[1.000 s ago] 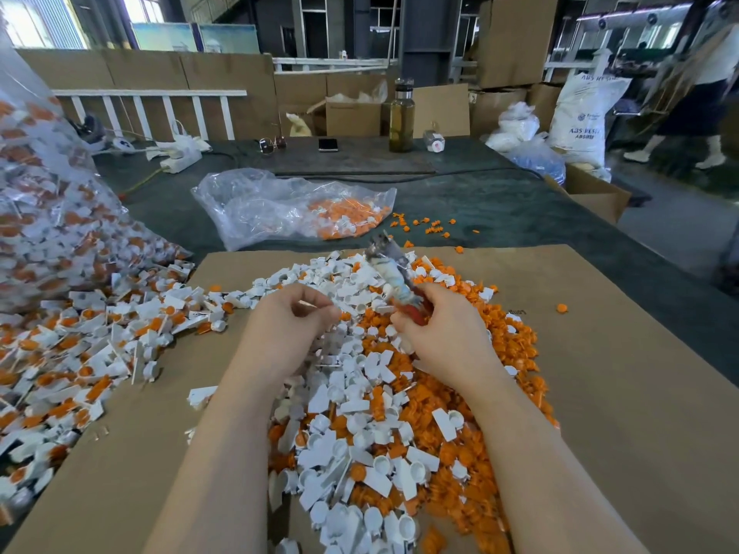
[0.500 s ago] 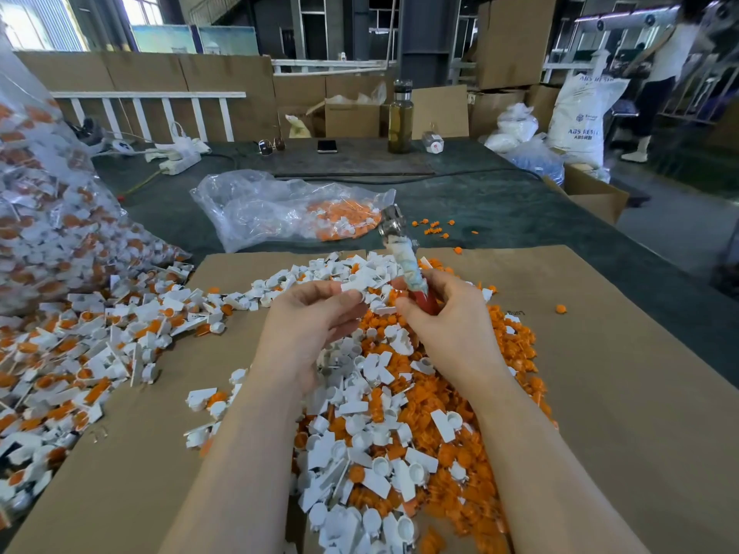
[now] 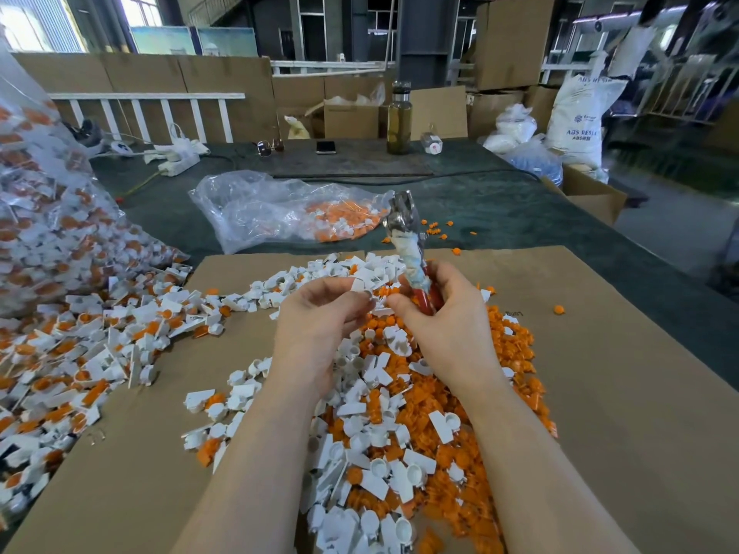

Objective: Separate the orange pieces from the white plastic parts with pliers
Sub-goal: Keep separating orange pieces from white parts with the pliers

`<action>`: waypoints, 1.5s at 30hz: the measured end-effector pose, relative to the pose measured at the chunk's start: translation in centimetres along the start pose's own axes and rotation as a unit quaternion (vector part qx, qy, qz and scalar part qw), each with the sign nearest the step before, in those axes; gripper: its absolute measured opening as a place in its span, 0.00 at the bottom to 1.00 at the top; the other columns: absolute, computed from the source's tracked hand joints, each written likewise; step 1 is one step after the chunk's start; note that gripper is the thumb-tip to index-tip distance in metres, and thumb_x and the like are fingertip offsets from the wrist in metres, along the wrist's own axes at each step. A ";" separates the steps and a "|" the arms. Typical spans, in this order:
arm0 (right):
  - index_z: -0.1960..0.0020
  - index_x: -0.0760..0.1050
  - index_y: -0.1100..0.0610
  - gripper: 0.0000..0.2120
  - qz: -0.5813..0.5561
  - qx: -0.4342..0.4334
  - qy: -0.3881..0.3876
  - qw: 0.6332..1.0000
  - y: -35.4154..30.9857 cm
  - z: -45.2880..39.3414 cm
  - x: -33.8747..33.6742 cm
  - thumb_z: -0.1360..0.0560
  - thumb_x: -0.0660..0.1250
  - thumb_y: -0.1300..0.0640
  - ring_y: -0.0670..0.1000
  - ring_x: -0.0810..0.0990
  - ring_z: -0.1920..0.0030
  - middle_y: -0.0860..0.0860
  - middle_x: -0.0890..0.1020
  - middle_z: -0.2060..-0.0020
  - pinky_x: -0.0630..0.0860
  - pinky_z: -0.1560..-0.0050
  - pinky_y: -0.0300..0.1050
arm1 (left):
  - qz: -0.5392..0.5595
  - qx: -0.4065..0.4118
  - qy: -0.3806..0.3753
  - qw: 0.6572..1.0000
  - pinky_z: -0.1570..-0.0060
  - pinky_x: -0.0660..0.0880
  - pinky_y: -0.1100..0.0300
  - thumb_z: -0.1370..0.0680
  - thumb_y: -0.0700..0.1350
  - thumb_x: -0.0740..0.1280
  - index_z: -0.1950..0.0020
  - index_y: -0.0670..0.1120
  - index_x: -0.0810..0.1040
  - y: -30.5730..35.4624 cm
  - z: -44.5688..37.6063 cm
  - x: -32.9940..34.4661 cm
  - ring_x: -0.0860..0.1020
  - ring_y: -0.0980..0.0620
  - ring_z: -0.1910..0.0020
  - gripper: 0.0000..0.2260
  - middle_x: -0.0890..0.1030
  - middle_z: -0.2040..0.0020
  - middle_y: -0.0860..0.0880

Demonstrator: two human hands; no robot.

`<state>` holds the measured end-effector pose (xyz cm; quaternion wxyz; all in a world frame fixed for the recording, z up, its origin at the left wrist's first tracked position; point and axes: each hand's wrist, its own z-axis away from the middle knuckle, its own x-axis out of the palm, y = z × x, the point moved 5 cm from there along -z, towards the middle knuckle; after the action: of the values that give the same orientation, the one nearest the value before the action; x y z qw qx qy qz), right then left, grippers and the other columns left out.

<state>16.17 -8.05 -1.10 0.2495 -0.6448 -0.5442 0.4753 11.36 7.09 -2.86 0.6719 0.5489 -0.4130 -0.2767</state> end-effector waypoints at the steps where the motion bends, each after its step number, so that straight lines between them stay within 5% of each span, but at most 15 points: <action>1: 0.46 0.72 0.44 0.14 0.005 0.000 -0.002 1.000 0.1 0.0 0.1 0.27 0.74 0.53 0.34 0.78 0.53 0.37 0.79 0.55 0.72 0.57 0.23 | -0.021 0.007 0.007 1.000 0.52 0.80 0.56 0.28 0.36 0.75 0.57 0.45 0.82 0.0 0.0 -0.1 0.85 0.47 0.55 0.06 0.85 0.56 0.42; 6: 0.40 0.74 0.50 0.17 0.020 -0.006 0.008 1.000 0.3 0.1 0.1 0.27 0.73 0.53 0.36 0.79 0.52 0.39 0.80 0.53 0.73 0.57 0.24 | -0.045 0.021 0.012 0.999 0.61 0.79 0.62 0.29 0.39 0.77 0.60 0.47 0.83 0.4 0.1 -0.1 0.81 0.53 0.65 0.05 0.84 0.64 0.48; 12: 0.44 0.72 0.46 0.16 0.024 -0.005 0.034 0.999 0.3 0.1 0.0 0.28 0.74 0.54 0.40 0.80 0.52 0.39 0.80 0.54 0.77 0.53 0.33 | -0.088 0.053 0.003 0.995 0.69 0.76 0.69 0.29 0.36 0.77 0.60 0.46 0.82 1.0 0.7 0.6 0.83 0.56 0.69 0.07 0.84 0.69 0.50; 23: 0.47 0.73 0.47 0.14 0.052 -0.009 0.057 0.997 0.3 0.1 -0.2 0.28 0.73 0.55 0.43 0.81 0.56 0.41 0.80 0.57 0.81 0.55 0.46 | -0.210 0.137 0.001 0.968 0.58 0.82 0.57 0.30 0.44 0.79 0.65 0.55 0.85 1.5 1.1 1.3 0.84 0.54 0.62 0.08 0.85 0.65 0.55; 39: 0.42 0.75 0.49 0.16 0.088 -0.022 0.036 0.995 0.2 0.1 0.1 0.29 0.71 0.56 0.40 0.78 0.58 0.36 0.76 0.58 0.76 0.58 0.38 | -0.217 0.137 0.021 0.966 0.66 0.78 0.69 0.29 0.43 0.78 0.64 0.54 0.84 1.2 0.8 1.2 0.82 0.60 0.65 0.08 0.84 0.66 0.58; 42: 0.42 0.74 0.49 0.16 0.080 -0.017 0.031 0.996 0.1 0.2 0.1 0.29 0.71 0.56 0.40 0.76 0.62 0.37 0.77 0.58 0.76 0.60 0.39 | -0.221 0.130 0.036 0.966 0.63 0.80 0.64 0.30 0.45 0.79 0.64 0.54 0.83 1.0 0.7 1.3 0.83 0.58 0.64 0.07 0.84 0.66 0.57; 45: 0.42 0.74 0.49 0.15 0.066 -0.013 0.015 0.998 0.0 0.1 0.2 0.28 0.71 0.57 0.40 0.79 0.53 0.34 0.76 0.56 0.80 0.51 0.42 | -0.224 0.129 0.052 0.965 0.60 0.80 0.60 0.29 0.45 0.78 0.63 0.53 0.82 0.9 0.6 1.1 0.83 0.56 0.64 0.06 0.84 0.66 0.56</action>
<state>16.02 -7.88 -1.21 0.2178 -0.6896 -0.5026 0.4737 11.29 6.09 -1.72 0.5364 0.7233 -0.2764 -0.3357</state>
